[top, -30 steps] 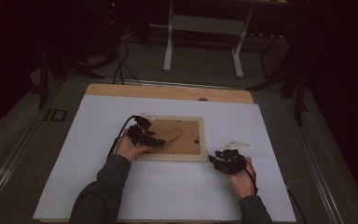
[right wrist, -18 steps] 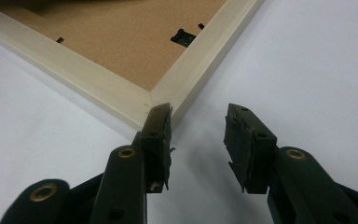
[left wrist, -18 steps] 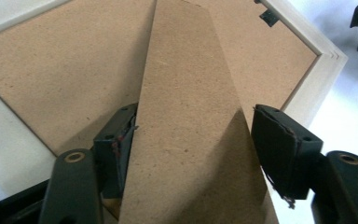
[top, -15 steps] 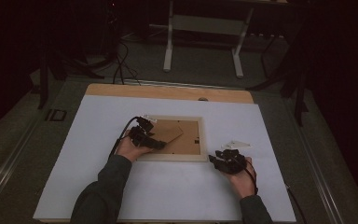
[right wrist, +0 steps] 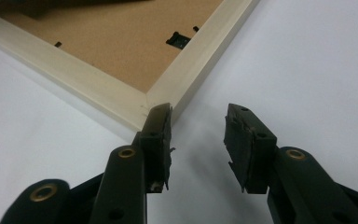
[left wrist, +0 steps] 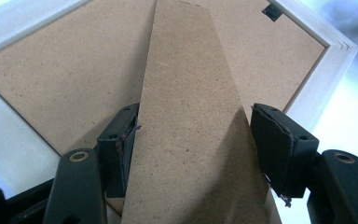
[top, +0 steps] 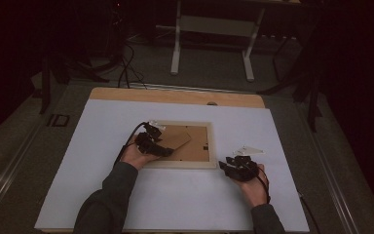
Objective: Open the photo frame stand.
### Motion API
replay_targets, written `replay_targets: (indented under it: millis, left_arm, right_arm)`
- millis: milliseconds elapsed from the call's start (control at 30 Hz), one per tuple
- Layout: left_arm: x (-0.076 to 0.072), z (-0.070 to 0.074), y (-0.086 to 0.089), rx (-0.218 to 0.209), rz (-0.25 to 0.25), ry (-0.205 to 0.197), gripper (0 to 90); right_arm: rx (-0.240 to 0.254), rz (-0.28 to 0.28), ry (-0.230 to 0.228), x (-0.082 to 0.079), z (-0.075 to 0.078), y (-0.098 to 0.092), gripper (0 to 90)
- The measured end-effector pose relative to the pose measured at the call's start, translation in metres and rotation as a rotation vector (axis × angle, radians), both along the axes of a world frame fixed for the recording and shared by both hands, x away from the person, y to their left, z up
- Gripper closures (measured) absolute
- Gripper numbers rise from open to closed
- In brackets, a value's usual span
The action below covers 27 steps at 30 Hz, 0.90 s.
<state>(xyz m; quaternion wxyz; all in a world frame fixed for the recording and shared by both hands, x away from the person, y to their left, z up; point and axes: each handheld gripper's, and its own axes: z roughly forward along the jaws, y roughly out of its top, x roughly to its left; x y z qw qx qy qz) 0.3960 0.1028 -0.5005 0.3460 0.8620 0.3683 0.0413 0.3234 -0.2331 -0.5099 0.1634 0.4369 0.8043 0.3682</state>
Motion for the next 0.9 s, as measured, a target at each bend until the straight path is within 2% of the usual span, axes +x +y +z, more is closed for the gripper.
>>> replay_targets:
  millis: [67, 133, 200, 667, 900]
  left_arm:
    - [-0.001, 0.000, -0.001, 0.004, 0.002, -0.013, 38.0]
    - [-0.003, 0.001, -0.002, 0.008, 0.003, -0.023, 38.0]
    - [-0.004, 0.002, -0.003, 0.014, 0.002, -0.037, 38.0]
    - [-0.013, 0.004, -0.006, 0.040, -0.008, -0.120, 37.9]
    - [-0.019, 0.008, -0.007, 0.053, -0.011, -0.164, 37.9]
  right_arm:
    - [0.012, 0.002, -0.002, 0.001, 0.001, -0.001, 60.6]
    - [0.050, 0.010, 0.007, 0.002, 0.003, -0.001, 60.7]
    - [0.032, 0.013, 0.000, 0.004, 0.004, 0.002, 60.7]
    - [0.015, 0.005, -0.017, 0.019, 0.021, 0.002, 60.6]
    - [0.032, -0.003, -0.017, 0.030, 0.027, 0.003, 60.6]
